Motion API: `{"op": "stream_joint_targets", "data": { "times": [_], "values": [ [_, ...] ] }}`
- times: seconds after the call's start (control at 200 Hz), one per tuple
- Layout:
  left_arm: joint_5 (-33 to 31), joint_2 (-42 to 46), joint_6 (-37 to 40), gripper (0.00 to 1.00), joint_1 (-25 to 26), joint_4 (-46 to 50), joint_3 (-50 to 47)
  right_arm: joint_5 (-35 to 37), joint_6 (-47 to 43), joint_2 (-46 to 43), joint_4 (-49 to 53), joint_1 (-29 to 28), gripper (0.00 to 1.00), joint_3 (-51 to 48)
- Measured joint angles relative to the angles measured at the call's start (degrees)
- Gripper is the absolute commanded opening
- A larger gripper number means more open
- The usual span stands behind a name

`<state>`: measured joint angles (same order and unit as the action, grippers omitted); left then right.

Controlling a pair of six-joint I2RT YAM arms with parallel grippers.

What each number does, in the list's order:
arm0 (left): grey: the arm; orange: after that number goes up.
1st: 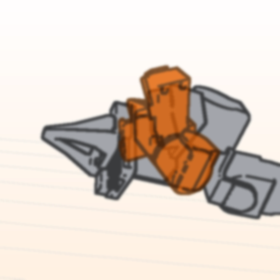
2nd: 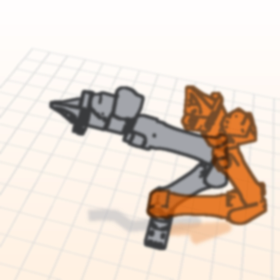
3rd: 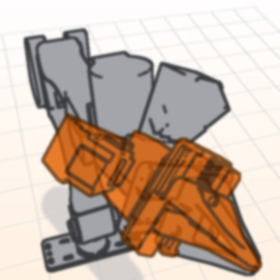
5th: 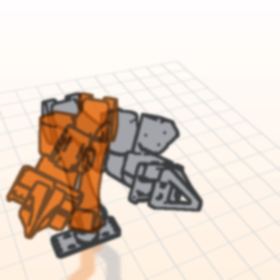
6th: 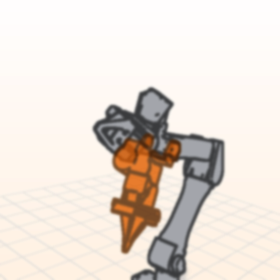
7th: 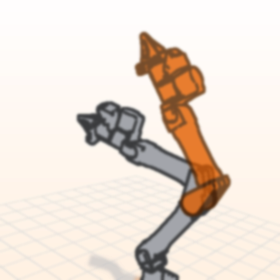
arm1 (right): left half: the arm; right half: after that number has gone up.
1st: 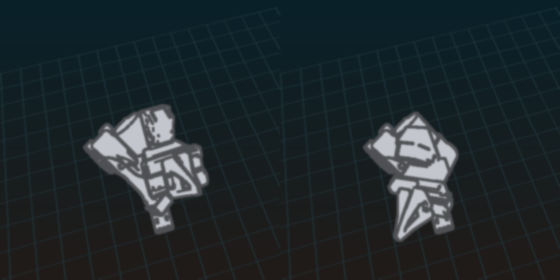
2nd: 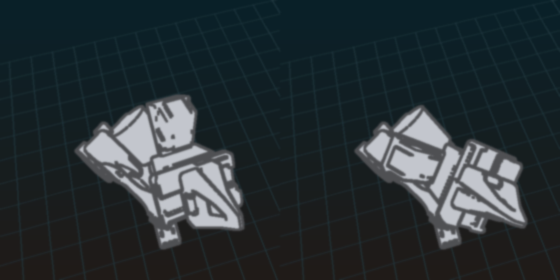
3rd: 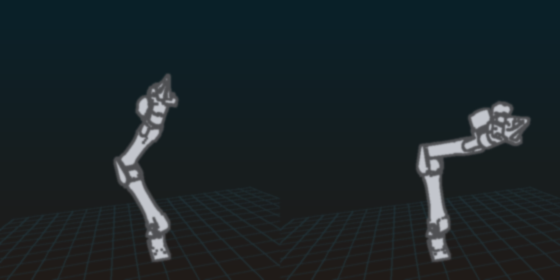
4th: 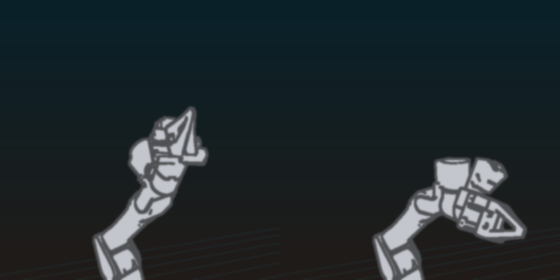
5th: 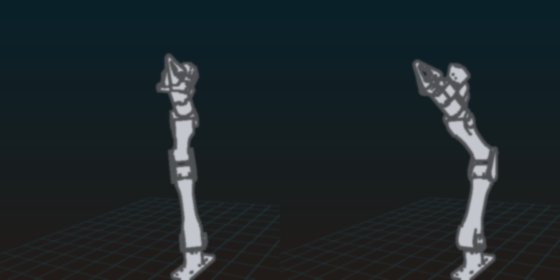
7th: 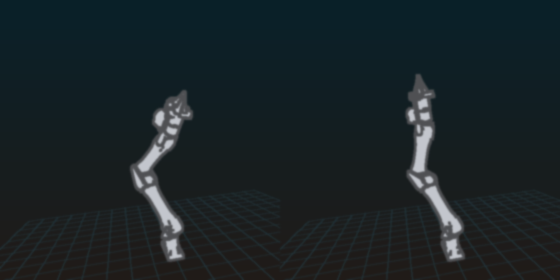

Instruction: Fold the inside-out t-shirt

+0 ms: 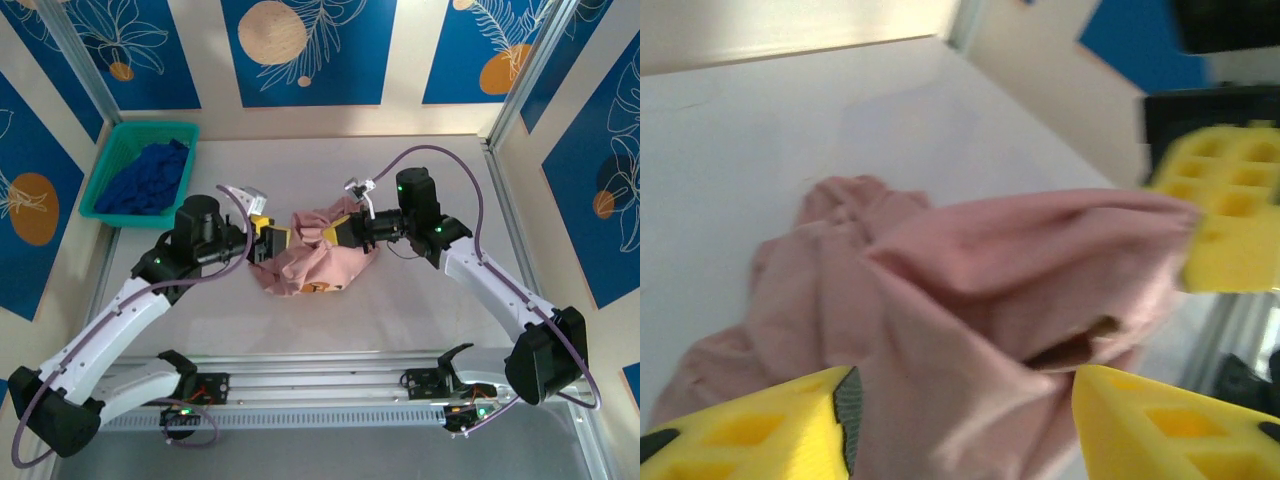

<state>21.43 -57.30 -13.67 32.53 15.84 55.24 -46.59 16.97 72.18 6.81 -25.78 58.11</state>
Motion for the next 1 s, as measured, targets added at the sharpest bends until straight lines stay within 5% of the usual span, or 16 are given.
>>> {"op": "stream_joint_targets", "data": {
  "times": [0.265, 0.54, 0.69, 0.84, 1.0],
  "values": [
    [10.4, -5.9, 2.3, 0.58, 0.0, -4.1, 1.1, -0.2, -0.1, 0.0, 0.1, 0.0, 0.00, 0.0],
    [15.8, -12.0, 2.8, 0.13, 0.5, -6.9, 3.5, -0.1, -0.7, 0.0, 0.5, 0.1, 0.00, 0.0],
    [17.1, -12.5, 2.7, 0.00, 0.7, -7.8, 4.2, 1.6, -1.1, 0.0, 2.3, 0.8, 0.00, 0.0],
    [16.4, -11.9, 2.0, 0.00, 1.2, -7.0, 4.7, 13.6, 0.1, 0.5, 9.2, 0.7, 0.29, 2.7],
    [13.2, -11.7, -1.4, 0.00, 3.7, -4.0, 8.9, 31.4, -1.1, 0.5, 15.6, -2.6, 0.40, 7.6]
  ]
}}
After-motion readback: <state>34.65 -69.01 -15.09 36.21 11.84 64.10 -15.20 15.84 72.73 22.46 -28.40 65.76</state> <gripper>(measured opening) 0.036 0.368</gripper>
